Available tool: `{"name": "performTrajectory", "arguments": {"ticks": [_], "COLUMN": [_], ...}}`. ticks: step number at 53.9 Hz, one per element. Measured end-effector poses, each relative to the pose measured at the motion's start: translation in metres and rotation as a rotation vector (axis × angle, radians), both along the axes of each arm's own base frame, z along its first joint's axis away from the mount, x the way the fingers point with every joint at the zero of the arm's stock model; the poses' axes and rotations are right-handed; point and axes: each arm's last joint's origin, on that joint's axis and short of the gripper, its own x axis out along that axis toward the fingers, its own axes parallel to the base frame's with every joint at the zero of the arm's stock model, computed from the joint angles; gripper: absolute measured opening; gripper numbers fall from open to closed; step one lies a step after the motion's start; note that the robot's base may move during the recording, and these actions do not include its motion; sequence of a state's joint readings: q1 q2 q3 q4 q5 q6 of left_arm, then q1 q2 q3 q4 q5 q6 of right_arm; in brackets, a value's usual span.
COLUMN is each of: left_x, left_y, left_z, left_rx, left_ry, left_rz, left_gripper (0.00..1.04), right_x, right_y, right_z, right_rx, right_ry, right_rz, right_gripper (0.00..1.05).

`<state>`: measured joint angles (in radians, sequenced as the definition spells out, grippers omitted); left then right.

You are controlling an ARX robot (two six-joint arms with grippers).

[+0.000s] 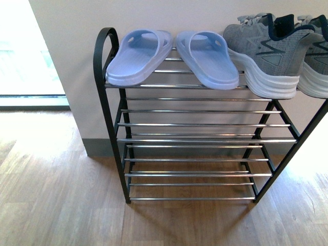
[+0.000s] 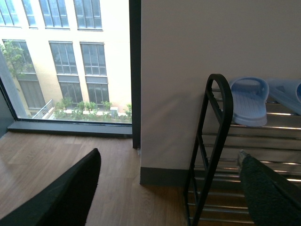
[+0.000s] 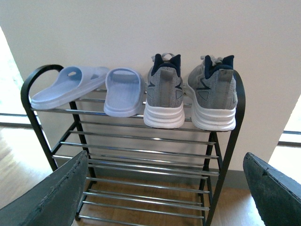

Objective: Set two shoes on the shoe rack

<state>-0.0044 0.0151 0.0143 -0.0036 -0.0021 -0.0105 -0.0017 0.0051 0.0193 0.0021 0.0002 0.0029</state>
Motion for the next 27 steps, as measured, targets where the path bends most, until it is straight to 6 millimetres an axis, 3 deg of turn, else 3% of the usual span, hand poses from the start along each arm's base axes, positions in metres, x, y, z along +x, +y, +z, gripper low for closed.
{"name": "performTrajectory", "arguments": {"ticks": [4,27], "left_x": [0.0000,0.0000], "left_y": [0.0000,0.0000], "left_z": [0.0000,0.0000], "left_rx": [0.003,0.003], "left_ry": [0.000,0.000], "left_rz": [0.000,0.000], "left_gripper": [0.97,0.95], "right_x": [0.0000,0.0000], "right_y": [0.0000,0.0000], "right_z": [0.0000,0.0000], "right_rx": [0.000,0.000], "right_ry": [0.000,0.000], "right_rz": [0.000,0.000], "right_gripper": [0.96,0.96]}}
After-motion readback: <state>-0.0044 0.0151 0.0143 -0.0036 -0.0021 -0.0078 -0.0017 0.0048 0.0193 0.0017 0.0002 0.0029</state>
